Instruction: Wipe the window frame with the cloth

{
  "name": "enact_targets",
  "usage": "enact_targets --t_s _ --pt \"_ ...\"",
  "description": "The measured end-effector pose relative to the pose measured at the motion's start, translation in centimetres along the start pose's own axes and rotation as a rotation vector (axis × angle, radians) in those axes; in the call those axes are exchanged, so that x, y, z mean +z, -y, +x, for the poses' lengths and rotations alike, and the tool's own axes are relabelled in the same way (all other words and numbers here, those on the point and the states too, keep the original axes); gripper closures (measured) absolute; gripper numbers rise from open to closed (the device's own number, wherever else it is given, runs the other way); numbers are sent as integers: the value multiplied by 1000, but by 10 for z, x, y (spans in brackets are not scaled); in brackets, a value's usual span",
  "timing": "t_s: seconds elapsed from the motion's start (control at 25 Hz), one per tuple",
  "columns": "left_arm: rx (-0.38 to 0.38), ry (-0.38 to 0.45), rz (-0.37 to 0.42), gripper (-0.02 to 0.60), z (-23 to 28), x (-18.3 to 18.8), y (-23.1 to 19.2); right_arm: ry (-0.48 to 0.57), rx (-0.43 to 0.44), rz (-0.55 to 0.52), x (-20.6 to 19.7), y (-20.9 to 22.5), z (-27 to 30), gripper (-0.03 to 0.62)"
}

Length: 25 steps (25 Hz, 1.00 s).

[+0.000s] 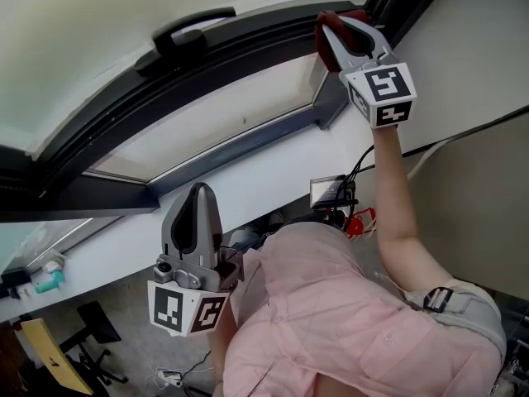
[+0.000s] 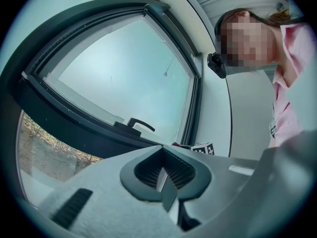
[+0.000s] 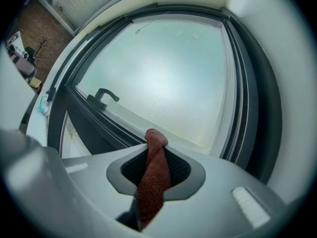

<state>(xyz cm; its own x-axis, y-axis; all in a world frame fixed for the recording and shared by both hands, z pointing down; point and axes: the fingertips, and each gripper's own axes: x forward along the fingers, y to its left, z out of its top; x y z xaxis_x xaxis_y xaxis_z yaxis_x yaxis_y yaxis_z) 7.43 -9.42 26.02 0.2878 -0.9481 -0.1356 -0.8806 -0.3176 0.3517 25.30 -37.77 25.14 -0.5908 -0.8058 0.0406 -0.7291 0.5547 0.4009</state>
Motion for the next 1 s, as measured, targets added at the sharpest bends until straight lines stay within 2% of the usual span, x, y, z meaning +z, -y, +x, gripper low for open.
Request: enact_targets --t_s 1.0 --pt "5 2 2 586 3 0 4 -8 -31 38 -12 28 -5 525"
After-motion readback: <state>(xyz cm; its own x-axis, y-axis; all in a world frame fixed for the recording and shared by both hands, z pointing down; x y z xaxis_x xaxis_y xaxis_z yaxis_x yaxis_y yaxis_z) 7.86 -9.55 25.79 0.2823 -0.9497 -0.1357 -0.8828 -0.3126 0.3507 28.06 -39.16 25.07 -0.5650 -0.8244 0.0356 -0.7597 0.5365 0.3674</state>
